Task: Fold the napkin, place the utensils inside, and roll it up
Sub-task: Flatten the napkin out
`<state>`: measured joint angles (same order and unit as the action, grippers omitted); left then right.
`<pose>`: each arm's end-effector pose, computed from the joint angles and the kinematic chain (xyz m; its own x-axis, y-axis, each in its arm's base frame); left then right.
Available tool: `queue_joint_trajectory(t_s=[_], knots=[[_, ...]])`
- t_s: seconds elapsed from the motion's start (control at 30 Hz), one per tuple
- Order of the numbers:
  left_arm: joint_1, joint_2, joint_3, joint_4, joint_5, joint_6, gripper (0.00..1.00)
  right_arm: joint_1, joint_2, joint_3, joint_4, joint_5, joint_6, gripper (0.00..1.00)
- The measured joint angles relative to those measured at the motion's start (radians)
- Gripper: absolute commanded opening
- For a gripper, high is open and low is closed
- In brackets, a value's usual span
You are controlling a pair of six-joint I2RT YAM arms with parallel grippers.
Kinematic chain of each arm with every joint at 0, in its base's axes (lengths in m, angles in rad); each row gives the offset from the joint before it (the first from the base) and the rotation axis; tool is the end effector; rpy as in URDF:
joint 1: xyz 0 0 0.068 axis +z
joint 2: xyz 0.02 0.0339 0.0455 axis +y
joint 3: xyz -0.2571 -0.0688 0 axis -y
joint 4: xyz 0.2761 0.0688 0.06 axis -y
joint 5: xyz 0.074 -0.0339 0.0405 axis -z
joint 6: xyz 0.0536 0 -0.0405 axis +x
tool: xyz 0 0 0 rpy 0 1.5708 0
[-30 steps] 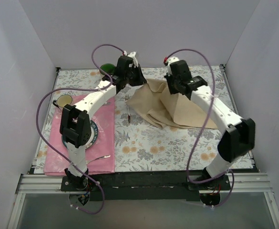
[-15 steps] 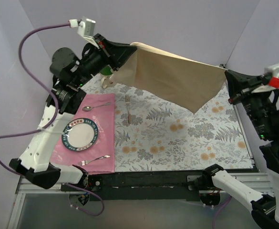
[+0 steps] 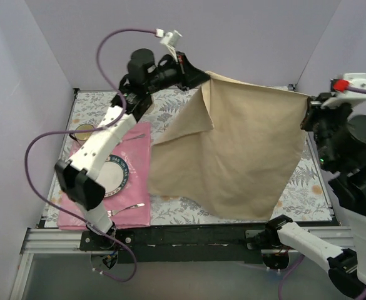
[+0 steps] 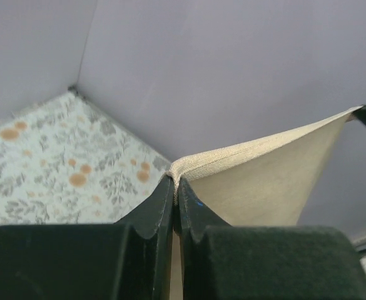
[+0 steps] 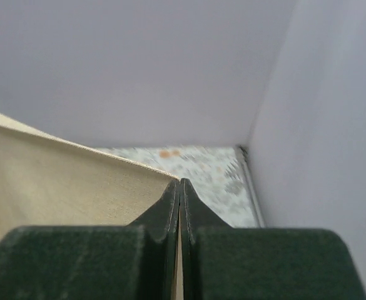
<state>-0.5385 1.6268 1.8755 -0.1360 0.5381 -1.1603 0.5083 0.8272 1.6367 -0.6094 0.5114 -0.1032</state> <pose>0.3349 -0.2321 0.5098 -0.7661 -0.4595 -0.4494 0.4387 0.1371 -0.8881 0.1100 0.0313 0.5680 0.1733 -0.0063 -0.9849 0.0125 0.9999 -0.0042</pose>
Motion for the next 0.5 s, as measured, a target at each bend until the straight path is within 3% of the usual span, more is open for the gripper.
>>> queue_joint_trajectory(t_s=[0.17, 0.2, 0.23, 0.27, 0.37, 0.43, 0.5], knots=[[-0.015, 0.369, 0.111, -0.029, 0.02, 0.01, 0.0, 0.0, 0.217, -0.099, -0.092, 0.401, 0.076, 0.01], [-0.022, 0.442, 0.15, -0.043, -0.001, 0.021, 0.16, 0.0, 0.269, -0.125, -0.129, 0.464, 0.115, 0.01], [-0.032, 0.544, 0.223, -0.072, -0.029, 0.038, 0.25, 0.0, 0.323, -0.149, -0.154, 0.509, 0.152, 0.01], [-0.043, 0.643, 0.295, -0.093, -0.065, 0.056, 0.27, -0.002, 0.385, -0.2, -0.15, 0.564, 0.172, 0.01], [-0.069, 0.917, 0.544, -0.205, -0.214, 0.115, 0.5, -0.02, 0.5, -0.336, -0.163, 0.658, 0.197, 0.01], [-0.083, 0.971, 0.541, -0.25, -0.29, 0.151, 0.78, -0.049, 0.537, -0.376, -0.153, 0.678, 0.208, 0.01], [-0.088, 0.956, 0.467, -0.257, -0.339, 0.187, 0.91, -0.086, 0.547, -0.386, -0.133, 0.7, 0.208, 0.01]])
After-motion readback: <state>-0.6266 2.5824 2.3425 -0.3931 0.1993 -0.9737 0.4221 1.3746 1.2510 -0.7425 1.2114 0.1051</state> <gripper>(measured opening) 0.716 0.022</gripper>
